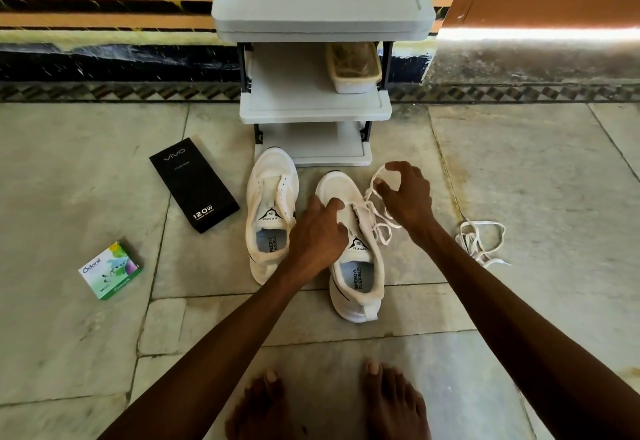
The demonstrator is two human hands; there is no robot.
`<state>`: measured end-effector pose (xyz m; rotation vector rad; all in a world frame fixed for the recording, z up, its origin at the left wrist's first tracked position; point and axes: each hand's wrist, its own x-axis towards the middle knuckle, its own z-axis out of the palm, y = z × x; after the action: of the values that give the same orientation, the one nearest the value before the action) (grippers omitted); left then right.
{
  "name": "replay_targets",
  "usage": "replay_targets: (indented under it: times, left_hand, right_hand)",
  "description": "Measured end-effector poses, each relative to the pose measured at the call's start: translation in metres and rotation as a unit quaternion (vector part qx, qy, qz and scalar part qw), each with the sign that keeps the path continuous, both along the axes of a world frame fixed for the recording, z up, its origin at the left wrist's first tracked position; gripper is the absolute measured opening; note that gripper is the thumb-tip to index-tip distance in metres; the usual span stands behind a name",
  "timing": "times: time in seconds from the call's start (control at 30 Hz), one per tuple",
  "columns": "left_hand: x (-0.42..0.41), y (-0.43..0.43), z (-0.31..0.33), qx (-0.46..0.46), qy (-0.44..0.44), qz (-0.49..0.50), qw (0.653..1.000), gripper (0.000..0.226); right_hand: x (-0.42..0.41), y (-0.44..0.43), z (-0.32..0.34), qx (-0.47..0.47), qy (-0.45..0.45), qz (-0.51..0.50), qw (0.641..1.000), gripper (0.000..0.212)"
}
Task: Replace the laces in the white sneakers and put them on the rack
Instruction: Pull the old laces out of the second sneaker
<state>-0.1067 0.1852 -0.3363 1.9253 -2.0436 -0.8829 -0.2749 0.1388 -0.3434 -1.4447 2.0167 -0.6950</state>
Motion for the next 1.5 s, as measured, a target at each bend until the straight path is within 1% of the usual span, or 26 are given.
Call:
replay_targets:
  times: [0.03,0.1,0.2,0.23,0.3,0.33,0.37,0.43,0.53,0.67,0.77,0.83,0.9,0.97,1.03,1.07,1.1,1.13,1.17,1.2,1.23,1.27,1.3,1.37,1.43,1.5]
  left_hand:
    - [0.000,-0.005,-0.001,0.001,0.012,0.000,1.000,0.033]
    - [0.000,-0.016,-0.003,-0.002,0.036,-0.001,0.999,0.026]
    - [-0.001,-0.033,-0.006,0.003,0.063,-0.020,0.998,0.021]
    - [-0.002,-0.039,-0.007,0.009,0.069,-0.029,0.997,0.021]
    - [-0.007,-0.049,-0.010,0.035,0.075,-0.048,0.995,0.021]
    - [-0.009,-0.053,-0.012,0.048,0.072,-0.059,0.995,0.020]
    - [-0.010,-0.057,-0.014,0.058,0.066,-0.071,0.994,0.019]
    - [-0.010,-0.063,-0.018,0.064,0.069,-0.094,0.991,0.015]
    - [-0.008,-0.069,-0.018,0.069,0.103,-0.106,0.987,0.014]
    - [-0.006,-0.072,-0.017,0.067,0.105,-0.123,0.985,0.014]
    - [-0.007,-0.068,-0.023,0.038,0.123,-0.071,0.989,0.009]
    - [-0.005,-0.065,-0.029,0.027,0.172,-0.008,0.985,0.007]
    - [-0.002,-0.062,-0.031,0.047,0.228,0.039,0.972,0.006]
    - [0.000,-0.062,-0.032,0.063,0.239,0.046,0.968,0.006]
    - [0.000,-0.062,-0.031,0.074,0.244,0.048,0.966,0.006]
    - [0.000,-0.062,-0.031,0.079,0.251,0.055,0.963,0.006]
    - [0.000,-0.062,-0.031,0.080,0.256,0.063,0.961,0.007]
    - [0.000,-0.062,-0.031,0.079,0.261,0.071,0.959,0.009]
    - [0.001,-0.061,-0.031,0.078,0.264,0.080,0.958,0.010]
    - [0.002,-0.059,-0.031,0.077,0.266,0.086,0.957,0.011]
    - [0.002,-0.058,-0.030,0.074,0.266,0.087,0.957,0.012]
    - [0.003,-0.056,-0.030,0.067,0.259,0.081,0.960,0.013]
    - [0.003,-0.055,-0.030,0.057,0.242,0.071,0.966,0.016]
    - [0.004,-0.055,-0.030,0.039,0.191,0.055,0.979,0.023]
    - [0.004,-0.055,-0.029,0.034,0.158,0.047,0.986,0.029]
    - [0.004,-0.055,-0.029,0.033,0.147,0.041,0.988,0.031]
  right_hand:
    - [-0.001,0.003,0.005,-0.016,0.022,0.016,0.999,0.026]
    - [0.002,0.013,0.017,-0.022,0.017,0.030,0.999,0.016]
    - [0.005,0.023,0.028,0.088,0.038,0.073,0.993,0.019]
    - [0.005,0.026,0.030,0.128,0.009,0.082,0.988,0.017]
    - [0.005,0.031,0.035,0.176,-0.086,0.081,0.977,0.019]
    - [0.005,0.033,0.036,0.189,-0.114,0.089,0.971,0.018]
    - [0.005,0.034,0.038,0.196,-0.113,0.113,0.968,0.014]
    - [0.006,0.035,0.040,0.205,-0.068,0.166,0.962,0.018]
    - [0.008,0.034,0.039,0.177,0.050,0.223,0.957,0.029]
    - [0.016,0.038,0.033,0.131,0.108,0.213,0.962,0.028]
    - [0.019,0.042,0.024,0.094,0.132,0.176,0.971,0.024]
    - [0.019,0.047,0.018,0.071,0.158,0.157,0.972,0.023]
    - [0.020,0.051,0.012,0.057,0.173,0.156,0.971,0.026]
    - [0.020,0.054,0.009,0.052,0.169,0.152,0.972,0.028]
    - [0.019,0.053,0.007,0.071,0.148,0.154,0.974,0.030]
    - [0.017,0.051,0.008,0.095,0.112,0.149,0.978,0.033]
    - [0.014,0.049,0.009,0.125,0.038,0.132,0.983,0.037]
    - [0.010,0.046,0.012,0.154,-0.073,0.099,0.980,0.041]
    - [0.006,0.043,0.015,0.174,-0.176,0.057,0.967,0.043]
    - [0.002,0.041,0.015,0.172,-0.243,0.024,0.954,0.043]
    - [-0.001,0.038,0.013,0.151,-0.262,0.017,0.953,0.036]
    - [-0.003,0.034,0.008,0.121,-0.238,0.032,0.963,0.024]
    - [-0.004,0.031,0.003,0.092,-0.180,0.064,0.977,0.015]
    - [-0.001,0.026,-0.006,0.051,-0.050,0.140,0.988,0.018]
    - [0.002,0.020,-0.015,0.022,0.016,0.182,0.983,0.014]
    - [0.003,0.015,-0.017,0.010,0.075,0.204,0.976,0.011]
